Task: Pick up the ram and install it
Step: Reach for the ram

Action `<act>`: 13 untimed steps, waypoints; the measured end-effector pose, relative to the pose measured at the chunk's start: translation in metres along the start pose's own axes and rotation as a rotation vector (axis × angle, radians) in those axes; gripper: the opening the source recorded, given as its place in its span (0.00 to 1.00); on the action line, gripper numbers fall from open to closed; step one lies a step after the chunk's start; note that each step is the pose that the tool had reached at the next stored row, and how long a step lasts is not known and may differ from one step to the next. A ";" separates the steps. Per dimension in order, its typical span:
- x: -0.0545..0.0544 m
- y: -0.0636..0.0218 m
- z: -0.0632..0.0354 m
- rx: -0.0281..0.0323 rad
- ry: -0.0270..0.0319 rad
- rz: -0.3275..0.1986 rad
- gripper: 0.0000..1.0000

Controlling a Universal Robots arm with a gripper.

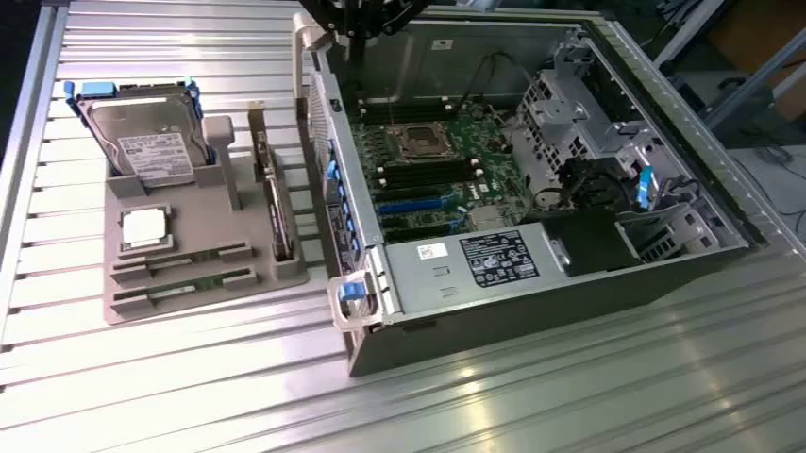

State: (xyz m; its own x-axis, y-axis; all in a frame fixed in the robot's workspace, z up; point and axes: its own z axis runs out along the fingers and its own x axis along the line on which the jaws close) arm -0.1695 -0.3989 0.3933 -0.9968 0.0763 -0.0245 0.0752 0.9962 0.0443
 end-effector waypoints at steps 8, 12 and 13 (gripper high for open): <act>0.022 -0.0016 -0.0006 -0.0001 0.0000 0.000 0.10; 0.038 -0.0029 -0.0011 0.0000 0.0000 0.000 0.10; 0.042 -0.0032 -0.0012 0.0000 0.0000 0.000 0.10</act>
State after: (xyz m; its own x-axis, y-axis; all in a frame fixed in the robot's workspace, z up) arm -0.2120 -0.3989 0.3933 -0.9968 0.0762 -0.0244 0.0751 0.9962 0.0443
